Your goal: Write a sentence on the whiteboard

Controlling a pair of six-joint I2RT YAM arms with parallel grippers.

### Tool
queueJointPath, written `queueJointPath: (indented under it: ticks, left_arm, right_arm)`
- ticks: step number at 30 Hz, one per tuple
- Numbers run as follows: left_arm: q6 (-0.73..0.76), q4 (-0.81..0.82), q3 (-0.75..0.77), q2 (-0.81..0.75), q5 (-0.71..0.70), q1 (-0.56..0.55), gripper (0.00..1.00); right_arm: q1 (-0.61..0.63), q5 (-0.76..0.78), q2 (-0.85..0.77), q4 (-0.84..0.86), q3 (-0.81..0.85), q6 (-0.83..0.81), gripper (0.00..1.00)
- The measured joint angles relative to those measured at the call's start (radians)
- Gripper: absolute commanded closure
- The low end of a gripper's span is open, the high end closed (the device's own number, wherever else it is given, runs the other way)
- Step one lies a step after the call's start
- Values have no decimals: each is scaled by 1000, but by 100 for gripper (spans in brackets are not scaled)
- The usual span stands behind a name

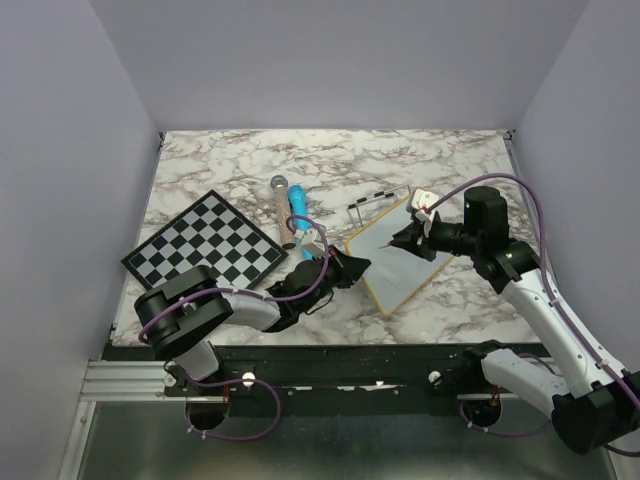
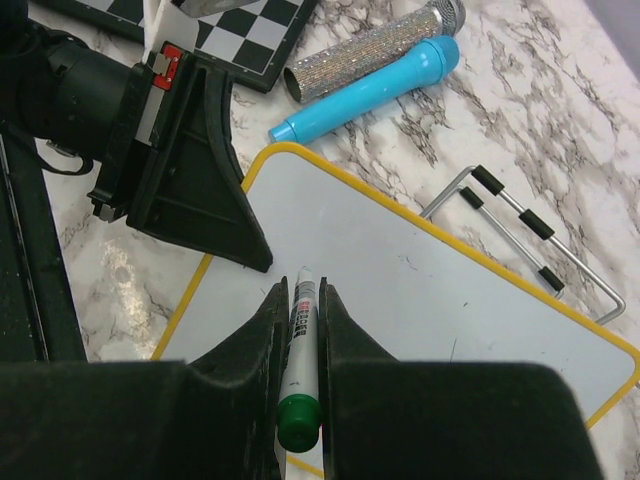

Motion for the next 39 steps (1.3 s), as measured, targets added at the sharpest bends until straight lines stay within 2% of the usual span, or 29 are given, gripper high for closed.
queueJointPath:
  ticks: [9, 22, 39]
  left_arm:
    - [-14, -16, 14, 5, 5, 3, 100]
    - [-13, -35, 29, 5, 6, 3, 100]
    - [-13, -36, 30, 5, 6, 3, 100]
  right_arm:
    - [71, 56, 17, 72, 0, 2, 100]
    - [163, 235, 29, 157, -44, -40, 99]
    - [211, 287, 50, 166, -63, -70, 99]
